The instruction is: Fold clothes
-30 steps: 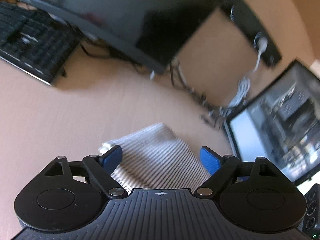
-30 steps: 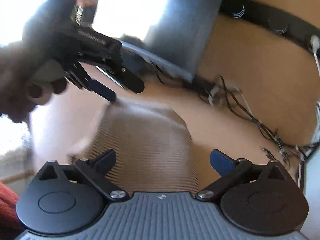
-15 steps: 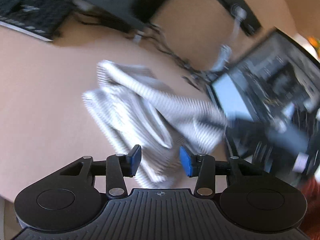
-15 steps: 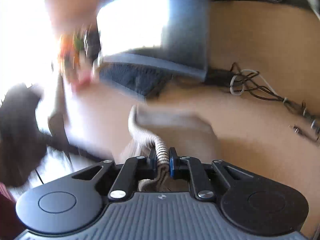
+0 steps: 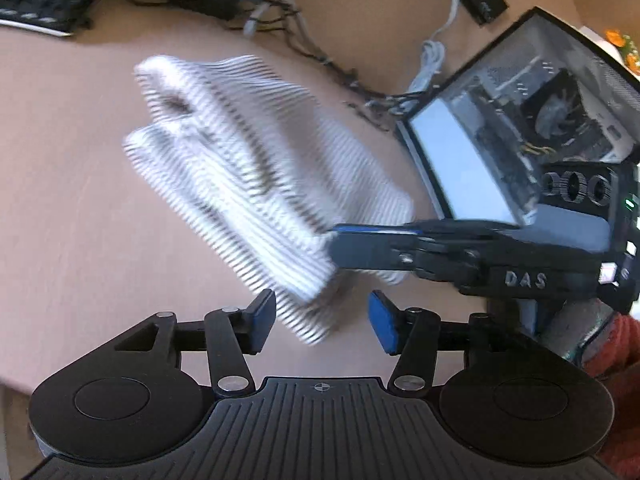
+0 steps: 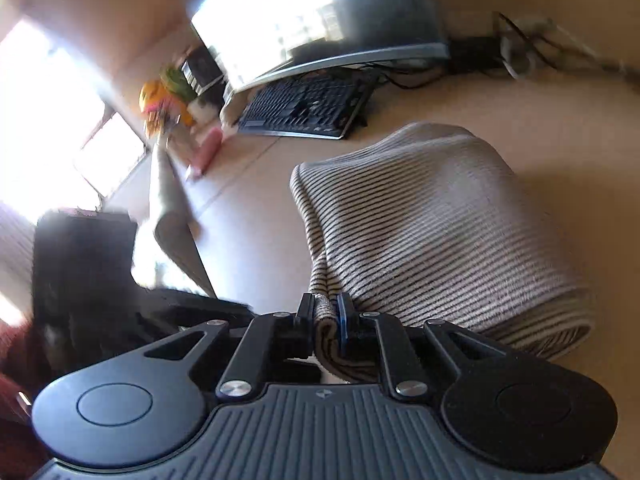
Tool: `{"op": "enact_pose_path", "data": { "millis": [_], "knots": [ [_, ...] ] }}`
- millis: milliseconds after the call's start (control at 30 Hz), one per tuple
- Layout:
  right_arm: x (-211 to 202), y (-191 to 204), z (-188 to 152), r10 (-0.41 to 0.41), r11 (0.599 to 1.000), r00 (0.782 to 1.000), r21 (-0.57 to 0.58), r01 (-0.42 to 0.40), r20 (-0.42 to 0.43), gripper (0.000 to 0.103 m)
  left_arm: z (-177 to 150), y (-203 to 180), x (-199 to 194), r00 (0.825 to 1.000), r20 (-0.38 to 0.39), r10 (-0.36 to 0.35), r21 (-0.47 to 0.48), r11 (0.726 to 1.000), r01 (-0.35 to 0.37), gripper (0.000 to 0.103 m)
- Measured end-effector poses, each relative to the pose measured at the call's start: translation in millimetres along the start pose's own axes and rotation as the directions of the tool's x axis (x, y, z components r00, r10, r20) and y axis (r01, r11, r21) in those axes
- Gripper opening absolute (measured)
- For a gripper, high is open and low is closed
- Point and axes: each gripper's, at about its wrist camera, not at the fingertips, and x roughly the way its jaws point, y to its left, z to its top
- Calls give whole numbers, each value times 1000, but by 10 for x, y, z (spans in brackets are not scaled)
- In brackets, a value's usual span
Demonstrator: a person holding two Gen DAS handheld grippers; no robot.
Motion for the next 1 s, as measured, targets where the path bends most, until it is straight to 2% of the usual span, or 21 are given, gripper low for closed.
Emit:
{"op": "enact_pose_path", "data": {
  "millis": [133,233,300,367,433,500,533,667,933,1000],
  "knots": [
    [125,349,-194,-63,977,997,-208,53,-40,12,63,158,-338,994,86,74,-87,994,-66,59],
    [177,575,-346,-119,930,993,-354,101,-28,12,247,79,-555,979,194,70,-86,995,-54,59],
    [199,677,-391,-151,897,988,-421,132,-12,13,359,-27,-575,969,244,38,-75,997,-20,64],
    [214,716,-424,-164,878,986,-457,144,-4,15,457,-84,-474,966,256,19,-78,997,1,68],
    [195,699,-417,-189,882,982,-440,170,0,19,532,-62,-259,974,222,33,-93,996,-12,67],
    [173,676,-408,-217,887,976,-418,198,3,32,562,38,-17,985,161,59,-129,991,-39,64],
    [162,664,-404,-230,889,973,-407,212,4,34,561,86,71,988,141,66,-142,989,-45,63],
    [118,618,-387,-285,893,958,-361,269,8,64,564,196,153,992,119,43,-157,987,-24,63],
    [30,525,-352,-392,886,920,-266,380,7,65,659,360,54,998,56,-16,-152,988,25,61],
    [54,587,-366,-426,874,905,-254,414,10,65,702,266,-67,997,73,-27,-98,995,35,63]
  ]
}}
